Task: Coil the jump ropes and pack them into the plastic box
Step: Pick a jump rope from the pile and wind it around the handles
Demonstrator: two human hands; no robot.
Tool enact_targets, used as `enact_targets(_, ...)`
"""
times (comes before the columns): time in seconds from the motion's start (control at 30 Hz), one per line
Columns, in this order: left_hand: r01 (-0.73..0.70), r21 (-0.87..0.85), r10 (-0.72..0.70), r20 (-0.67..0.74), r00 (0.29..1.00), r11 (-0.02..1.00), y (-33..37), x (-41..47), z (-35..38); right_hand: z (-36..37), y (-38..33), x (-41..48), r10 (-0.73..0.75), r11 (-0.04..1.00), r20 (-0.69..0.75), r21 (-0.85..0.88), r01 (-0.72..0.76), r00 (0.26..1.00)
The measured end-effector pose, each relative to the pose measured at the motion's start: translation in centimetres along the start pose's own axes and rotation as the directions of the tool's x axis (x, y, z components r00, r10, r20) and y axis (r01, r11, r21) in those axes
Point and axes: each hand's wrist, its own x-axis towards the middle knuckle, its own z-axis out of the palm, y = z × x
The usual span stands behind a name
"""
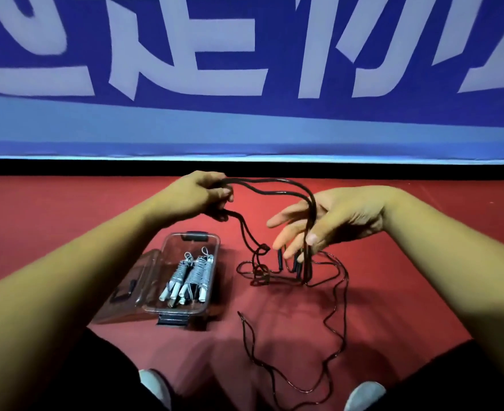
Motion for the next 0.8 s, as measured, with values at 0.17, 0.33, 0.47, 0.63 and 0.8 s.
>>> enact_targets(0.17,-0.06,0.17,0.047,0.083,0.995,0.984,0.1,-0.3,0.0,-1.3,0.2,0.0,-0.041,0.996,-0.049,0.071,0.044,0.998)
enact_targets(0.33,-0.124,0.185,0.077,0.246,0.966,0.975,0.3,-0.5,0.2,-1.7,0.3,2.8,-0.191,0.975,-0.534,-0.202,0.095,0.824)
enact_targets(0.47,-0.247,0.156,0.189,0.316,0.93,0.956,1.1,-0.3,0.6,-0.4,2.0,5.7,-0.145,0.834,-0.361,-0.546,-0.083,0.921)
enact_targets(0.63,-0.292,0.107,0.244,0.328,0.913,0.95,0.4,-0.6,-0.3,0.5,3.2,7.3,-0.151,0.906,-0.316,-0.422,0.004,0.937)
enact_targets(0.8,-0.28,0.174,0.24,0.22,0.946,0.944,-0.9,-0.3,-2.4,-2.1,4.1,6.0,-0.064,0.814,-0.423,-0.546,-0.198,0.904)
